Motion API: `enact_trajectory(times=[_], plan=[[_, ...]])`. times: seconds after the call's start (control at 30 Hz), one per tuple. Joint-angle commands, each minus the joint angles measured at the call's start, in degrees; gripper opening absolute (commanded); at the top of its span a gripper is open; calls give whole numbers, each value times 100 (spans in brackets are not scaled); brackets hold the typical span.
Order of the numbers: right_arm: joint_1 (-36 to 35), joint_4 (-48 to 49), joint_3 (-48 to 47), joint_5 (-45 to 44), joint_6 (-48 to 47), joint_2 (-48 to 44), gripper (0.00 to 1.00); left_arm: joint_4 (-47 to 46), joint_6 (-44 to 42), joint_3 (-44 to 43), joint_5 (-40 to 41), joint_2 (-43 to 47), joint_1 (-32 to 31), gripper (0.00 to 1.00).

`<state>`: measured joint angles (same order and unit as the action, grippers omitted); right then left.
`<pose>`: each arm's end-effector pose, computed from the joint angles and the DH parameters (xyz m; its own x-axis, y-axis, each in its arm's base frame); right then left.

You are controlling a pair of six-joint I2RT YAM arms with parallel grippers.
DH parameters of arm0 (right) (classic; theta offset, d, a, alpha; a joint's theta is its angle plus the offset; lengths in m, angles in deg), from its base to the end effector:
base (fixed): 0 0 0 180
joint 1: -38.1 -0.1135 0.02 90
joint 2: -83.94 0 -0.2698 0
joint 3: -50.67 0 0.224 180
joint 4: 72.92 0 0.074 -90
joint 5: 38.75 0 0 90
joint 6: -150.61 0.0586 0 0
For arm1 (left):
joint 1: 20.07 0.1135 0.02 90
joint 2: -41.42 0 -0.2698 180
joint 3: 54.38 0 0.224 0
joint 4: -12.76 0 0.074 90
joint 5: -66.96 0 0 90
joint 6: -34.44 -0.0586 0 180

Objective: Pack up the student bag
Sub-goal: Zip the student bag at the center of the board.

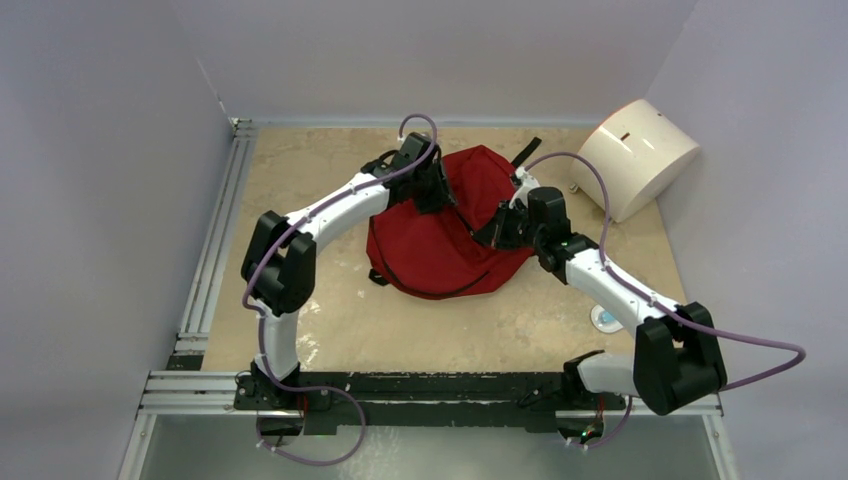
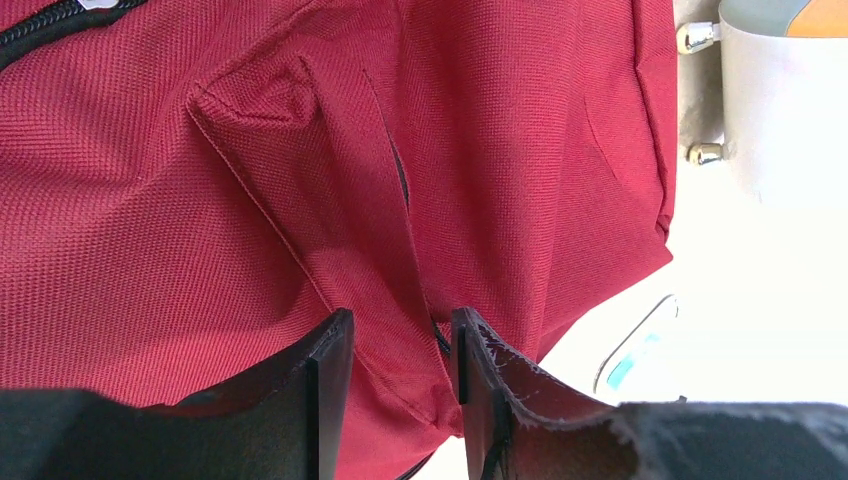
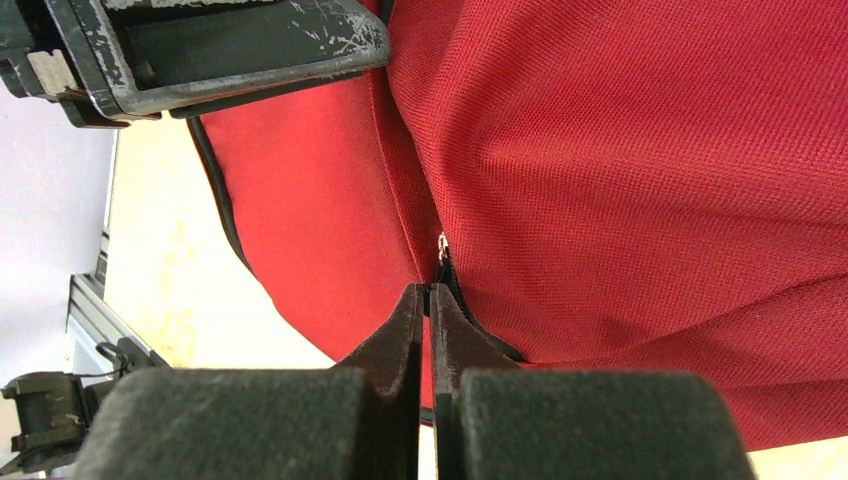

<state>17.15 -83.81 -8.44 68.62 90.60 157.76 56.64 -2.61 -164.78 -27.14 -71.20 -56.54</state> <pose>0.2540 0.1160 0.2596 -0.6457 0.2636 -0.7166 -0.3116 0.7658 0.5625 0.3509 -0.2646 0.2584 -0.8541 -0.3586 -0.3767 -0.0812 0.8074 -0.5845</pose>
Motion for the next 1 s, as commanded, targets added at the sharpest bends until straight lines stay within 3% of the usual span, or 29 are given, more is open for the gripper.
enact_trajectory(times=[0.0, 0.2, 0.43, 0.97], plan=[[-17, 160, 48, -89, 36, -209, 0, -196, 58, 4, -70, 15, -18, 39], [-22, 123, 70, -95, 40, -252, 0, -425, 87, -58, -126, -156, -18, 33], [-22, -73, 66, -212, 32, -469, 0, -467, -151, -426, -34, -455, 29, 0], [-14, -752, 61, -564, -48, -696, 0, -434, -388, -667, -157, -488, 755, 0]])
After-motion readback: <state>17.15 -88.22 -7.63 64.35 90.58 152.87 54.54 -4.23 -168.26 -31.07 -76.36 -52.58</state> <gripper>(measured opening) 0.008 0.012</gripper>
